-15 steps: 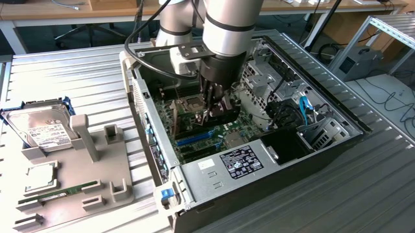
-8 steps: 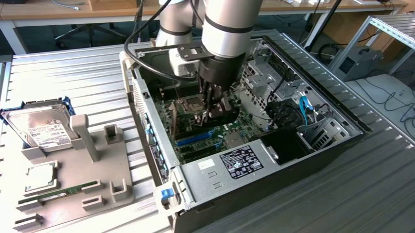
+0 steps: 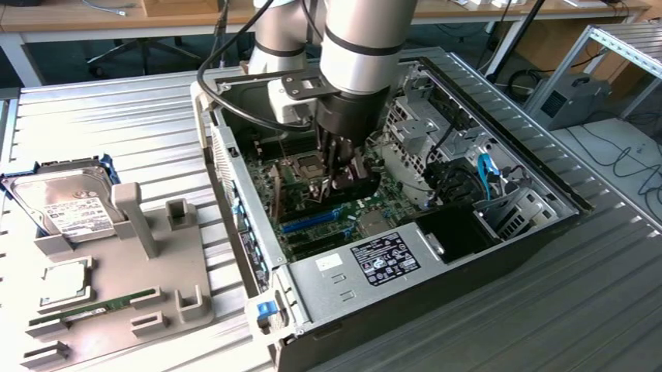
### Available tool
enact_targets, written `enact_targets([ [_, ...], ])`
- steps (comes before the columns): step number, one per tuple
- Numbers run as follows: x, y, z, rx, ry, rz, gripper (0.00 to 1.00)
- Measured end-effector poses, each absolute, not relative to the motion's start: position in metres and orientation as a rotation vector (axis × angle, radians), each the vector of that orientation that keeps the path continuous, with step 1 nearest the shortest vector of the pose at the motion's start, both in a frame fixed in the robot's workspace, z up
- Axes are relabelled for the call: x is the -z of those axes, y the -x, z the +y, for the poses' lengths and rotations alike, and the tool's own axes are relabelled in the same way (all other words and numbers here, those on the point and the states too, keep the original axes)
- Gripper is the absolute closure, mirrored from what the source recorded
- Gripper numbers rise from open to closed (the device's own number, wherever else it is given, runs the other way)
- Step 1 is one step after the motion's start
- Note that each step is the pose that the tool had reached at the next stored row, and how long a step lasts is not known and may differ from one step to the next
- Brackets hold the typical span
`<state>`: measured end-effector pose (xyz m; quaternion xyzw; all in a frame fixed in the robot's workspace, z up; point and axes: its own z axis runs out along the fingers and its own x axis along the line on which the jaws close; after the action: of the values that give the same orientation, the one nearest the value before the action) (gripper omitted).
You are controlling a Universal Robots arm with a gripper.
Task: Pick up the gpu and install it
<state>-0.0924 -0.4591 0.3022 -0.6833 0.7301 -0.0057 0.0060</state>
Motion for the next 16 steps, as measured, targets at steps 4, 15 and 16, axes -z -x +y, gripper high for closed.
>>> enact_targets([
  [4,-0.3011,0.0929,-0.4591,0.018,2.139,2.285,0.74],
  [15,-0.2979,0.0944,-0.4591,0.018,2.139,2.284,0.74],
  [16,-0.2979,0.0945,-0.4591,0.018,2.139,2.284,0.74],
])
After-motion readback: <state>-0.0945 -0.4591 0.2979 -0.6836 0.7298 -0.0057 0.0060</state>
